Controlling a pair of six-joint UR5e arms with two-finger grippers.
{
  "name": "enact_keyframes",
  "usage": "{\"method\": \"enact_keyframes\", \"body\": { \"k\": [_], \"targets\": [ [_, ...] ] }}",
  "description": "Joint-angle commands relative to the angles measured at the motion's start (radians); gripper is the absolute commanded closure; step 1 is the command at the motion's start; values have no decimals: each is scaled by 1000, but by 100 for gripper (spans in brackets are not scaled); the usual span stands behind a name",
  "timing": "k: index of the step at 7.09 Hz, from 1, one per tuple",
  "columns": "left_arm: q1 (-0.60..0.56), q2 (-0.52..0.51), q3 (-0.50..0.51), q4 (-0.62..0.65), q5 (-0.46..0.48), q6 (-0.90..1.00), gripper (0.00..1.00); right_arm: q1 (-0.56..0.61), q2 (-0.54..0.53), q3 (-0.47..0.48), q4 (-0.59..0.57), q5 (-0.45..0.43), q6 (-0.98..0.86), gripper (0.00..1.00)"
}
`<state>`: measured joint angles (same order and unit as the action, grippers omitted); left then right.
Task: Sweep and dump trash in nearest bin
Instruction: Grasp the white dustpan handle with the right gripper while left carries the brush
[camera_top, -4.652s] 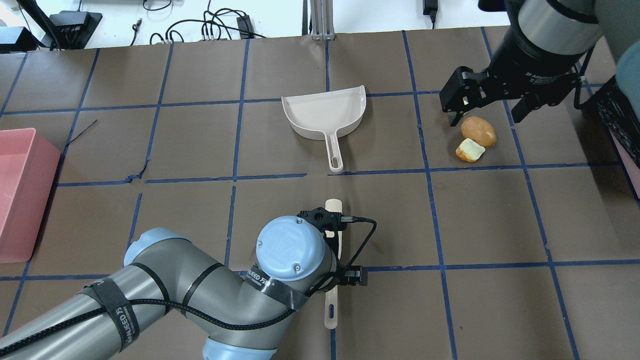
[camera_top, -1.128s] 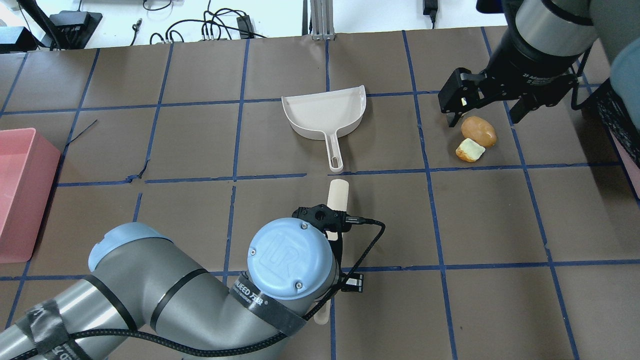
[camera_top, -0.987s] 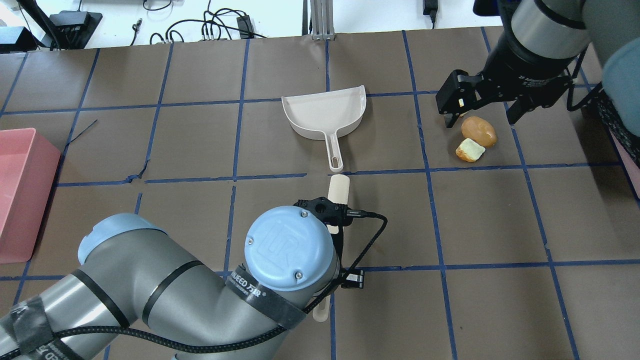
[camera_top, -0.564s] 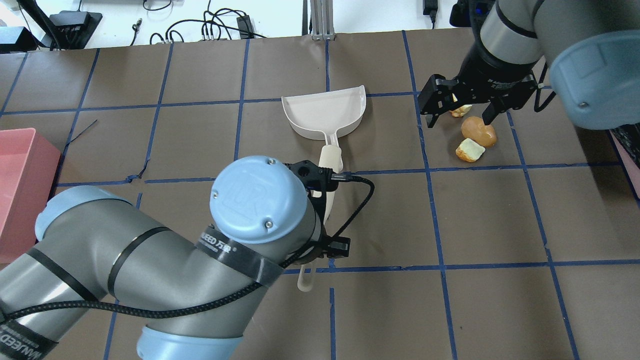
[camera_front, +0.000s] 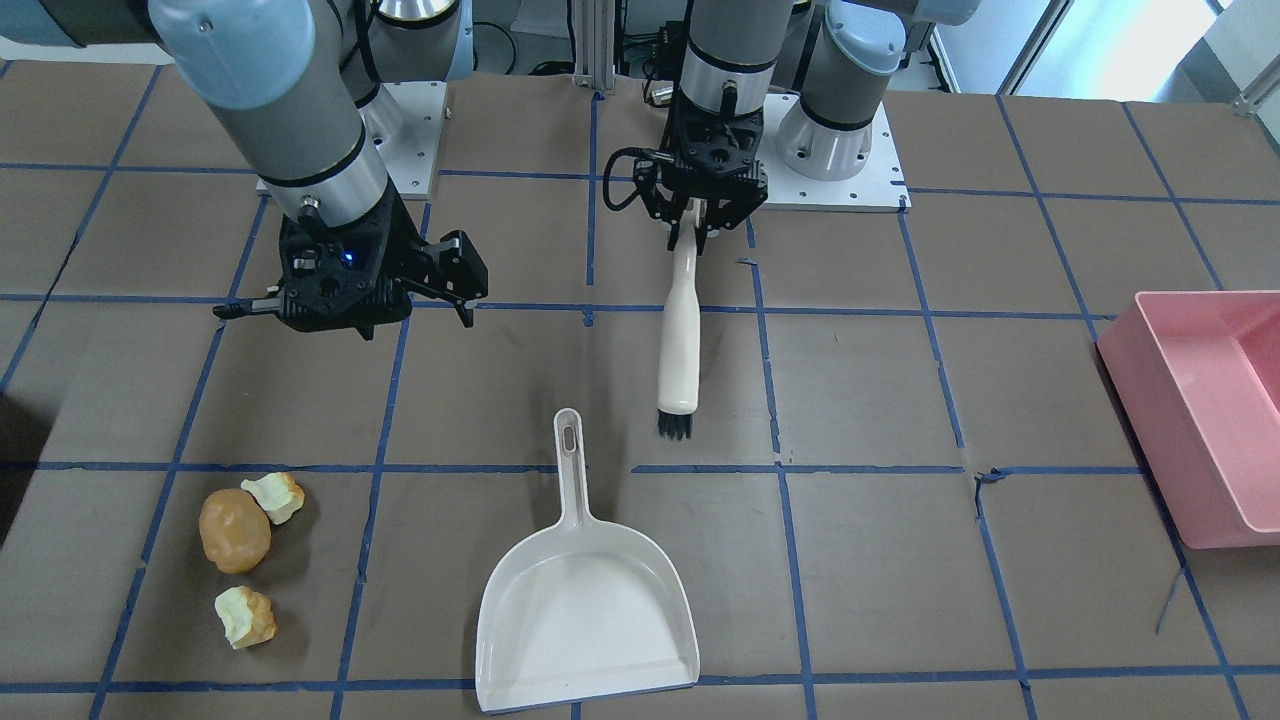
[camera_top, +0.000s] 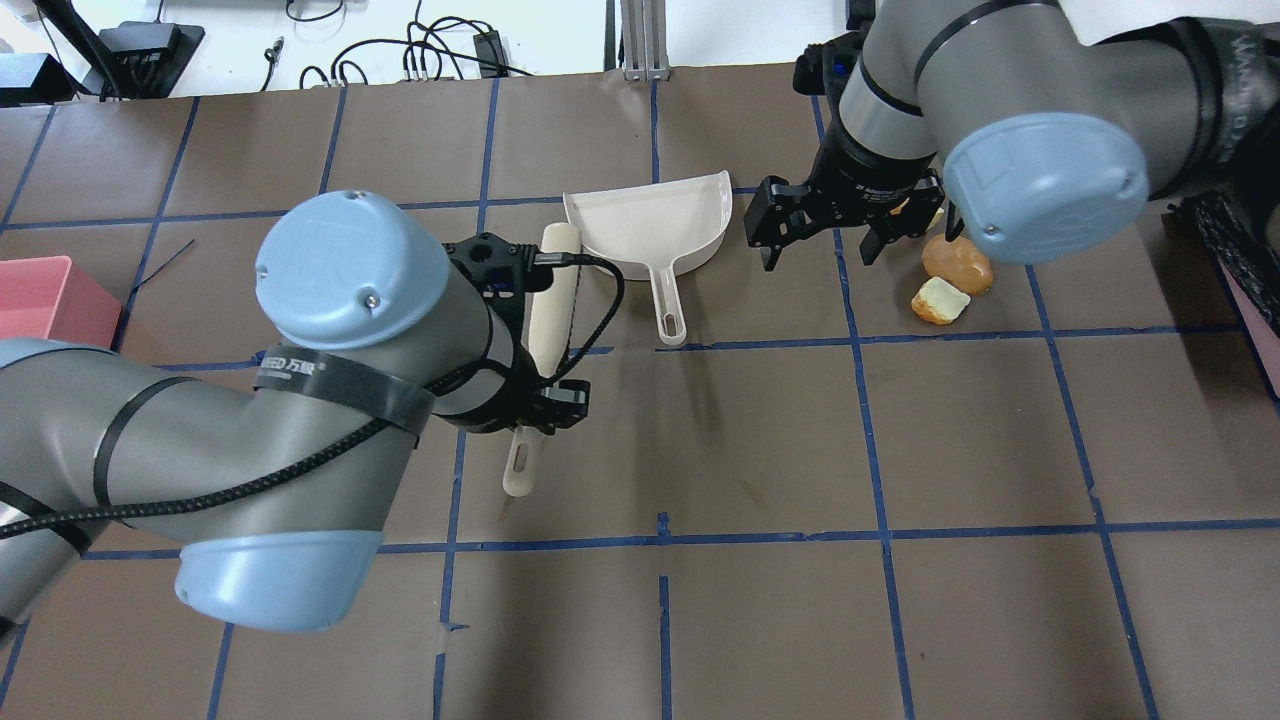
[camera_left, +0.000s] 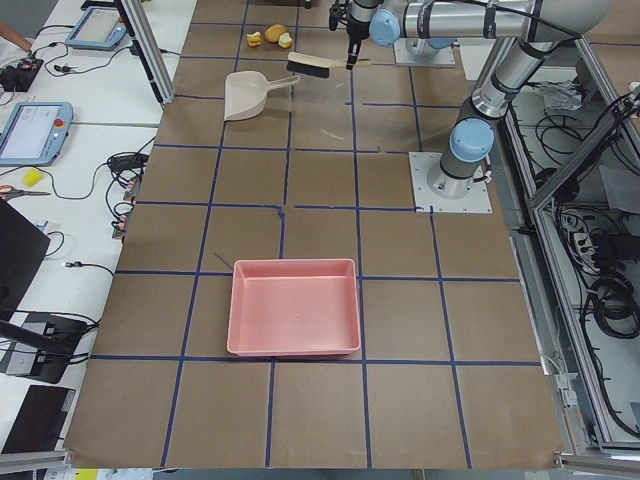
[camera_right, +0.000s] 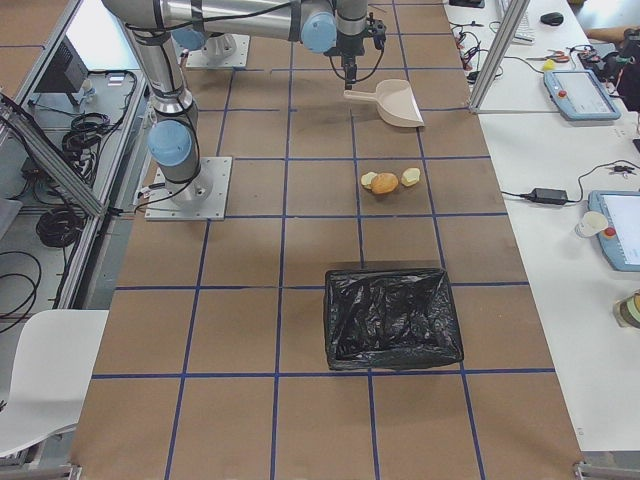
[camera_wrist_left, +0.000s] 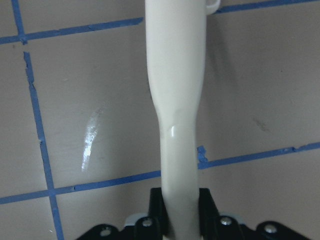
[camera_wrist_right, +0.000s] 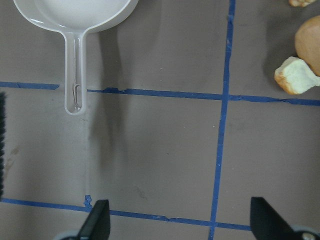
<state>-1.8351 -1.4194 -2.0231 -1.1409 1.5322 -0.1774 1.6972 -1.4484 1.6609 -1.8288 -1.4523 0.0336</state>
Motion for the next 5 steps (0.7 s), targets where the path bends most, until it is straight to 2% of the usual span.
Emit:
{"method": "enact_keyframes", "body": {
  "k": [1,3,5],
  "targets": [
    [144,-33,1,0,-18,100,100,65,86,3,-151,-5,37,1],
    [241,-61,9,7,-36,183,100,135,178,7,-293,-22,113,2],
    [266,-90,38,13,-52,196,100,238,285,45,-473,-155,160,2]
  ]
}}
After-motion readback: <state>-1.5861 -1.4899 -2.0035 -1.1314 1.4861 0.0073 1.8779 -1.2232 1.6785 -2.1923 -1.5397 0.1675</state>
